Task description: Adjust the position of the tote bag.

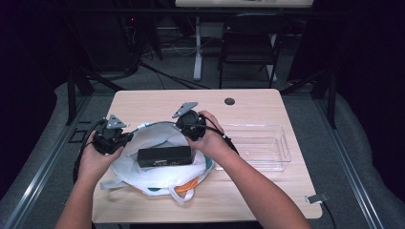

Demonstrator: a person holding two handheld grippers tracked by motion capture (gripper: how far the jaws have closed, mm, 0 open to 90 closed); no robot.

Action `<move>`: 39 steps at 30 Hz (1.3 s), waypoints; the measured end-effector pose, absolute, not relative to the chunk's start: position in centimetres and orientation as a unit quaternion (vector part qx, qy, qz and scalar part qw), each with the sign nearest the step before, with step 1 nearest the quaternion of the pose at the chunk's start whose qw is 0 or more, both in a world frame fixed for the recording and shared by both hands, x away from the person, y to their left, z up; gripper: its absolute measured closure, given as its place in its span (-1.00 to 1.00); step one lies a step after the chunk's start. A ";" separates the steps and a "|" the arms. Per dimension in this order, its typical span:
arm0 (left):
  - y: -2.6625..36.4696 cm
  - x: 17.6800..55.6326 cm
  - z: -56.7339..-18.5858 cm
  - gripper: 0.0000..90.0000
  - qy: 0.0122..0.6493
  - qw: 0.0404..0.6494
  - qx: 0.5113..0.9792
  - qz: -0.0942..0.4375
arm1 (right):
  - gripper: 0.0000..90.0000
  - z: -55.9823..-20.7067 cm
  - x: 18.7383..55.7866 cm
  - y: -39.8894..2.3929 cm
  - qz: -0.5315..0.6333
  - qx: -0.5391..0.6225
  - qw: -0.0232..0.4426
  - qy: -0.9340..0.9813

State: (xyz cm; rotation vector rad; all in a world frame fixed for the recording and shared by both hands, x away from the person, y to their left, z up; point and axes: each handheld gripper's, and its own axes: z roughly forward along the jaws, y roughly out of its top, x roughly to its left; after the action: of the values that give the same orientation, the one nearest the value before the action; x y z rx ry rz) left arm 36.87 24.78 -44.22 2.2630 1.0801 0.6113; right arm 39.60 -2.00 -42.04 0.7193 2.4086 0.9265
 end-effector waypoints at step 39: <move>24.0 40.3 -45.5 0.89 0.414 0.261 0.851 0.192 | 0.97 -44.2 43.1 -2.1 0.315 0.297 0.240 0.869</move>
State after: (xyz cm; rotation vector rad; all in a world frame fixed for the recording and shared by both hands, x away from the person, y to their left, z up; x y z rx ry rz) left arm 40.30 23.95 -45.53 2.3044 1.1206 0.5193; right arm 43.11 -2.06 -44.19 0.8136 2.3770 0.8634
